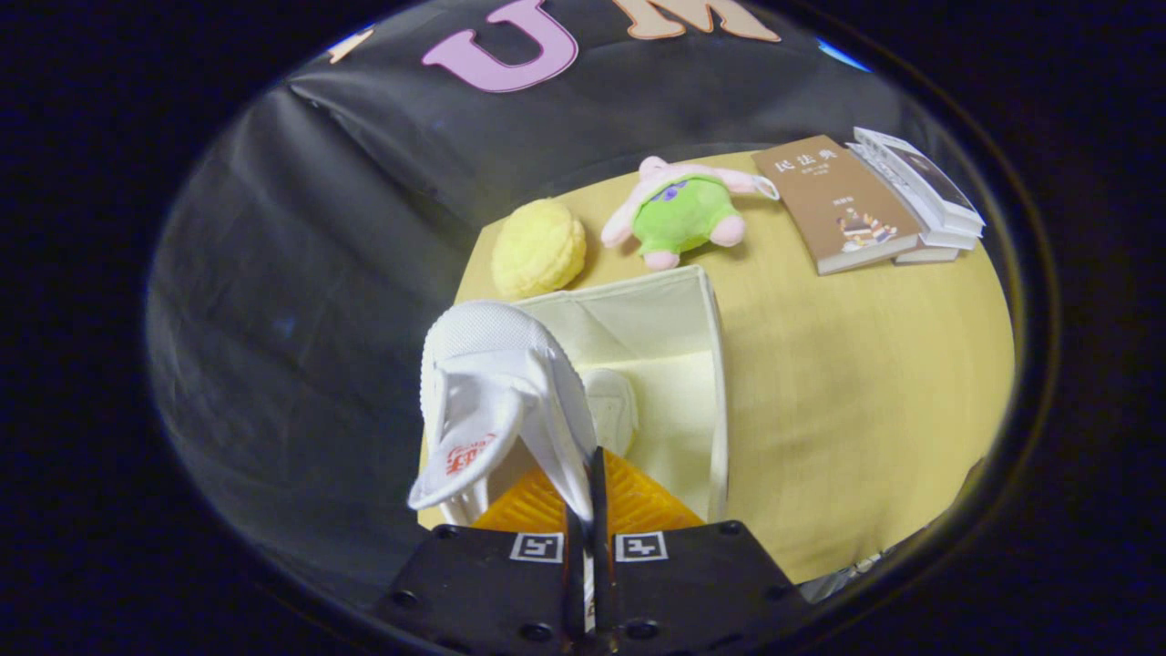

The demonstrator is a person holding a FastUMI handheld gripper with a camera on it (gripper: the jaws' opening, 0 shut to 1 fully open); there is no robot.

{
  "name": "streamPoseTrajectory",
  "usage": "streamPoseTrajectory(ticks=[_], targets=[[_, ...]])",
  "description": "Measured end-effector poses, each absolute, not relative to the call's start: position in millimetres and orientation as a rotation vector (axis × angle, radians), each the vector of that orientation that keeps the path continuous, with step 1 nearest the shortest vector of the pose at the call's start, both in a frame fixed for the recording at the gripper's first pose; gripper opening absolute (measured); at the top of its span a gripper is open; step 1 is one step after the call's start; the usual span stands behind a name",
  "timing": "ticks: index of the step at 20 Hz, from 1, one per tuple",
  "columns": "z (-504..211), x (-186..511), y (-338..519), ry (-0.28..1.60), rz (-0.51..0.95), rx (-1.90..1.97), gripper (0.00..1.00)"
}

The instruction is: Open the storage box then place both shoes into the box .Put the left shoe in first, then the right shoe, with the right side of both shoes facing outward in a uniform manner.

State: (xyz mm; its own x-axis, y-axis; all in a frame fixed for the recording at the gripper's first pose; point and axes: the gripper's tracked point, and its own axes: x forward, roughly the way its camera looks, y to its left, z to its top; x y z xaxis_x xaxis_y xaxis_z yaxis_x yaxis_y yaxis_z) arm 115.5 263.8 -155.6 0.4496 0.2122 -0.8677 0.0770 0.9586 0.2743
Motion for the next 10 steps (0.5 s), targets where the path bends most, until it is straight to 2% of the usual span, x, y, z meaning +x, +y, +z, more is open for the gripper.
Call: streamPoseTrajectory(ticks=[10], targets=[[-200, 117, 242, 1.094, -0.078, 0.157, 0.08]])
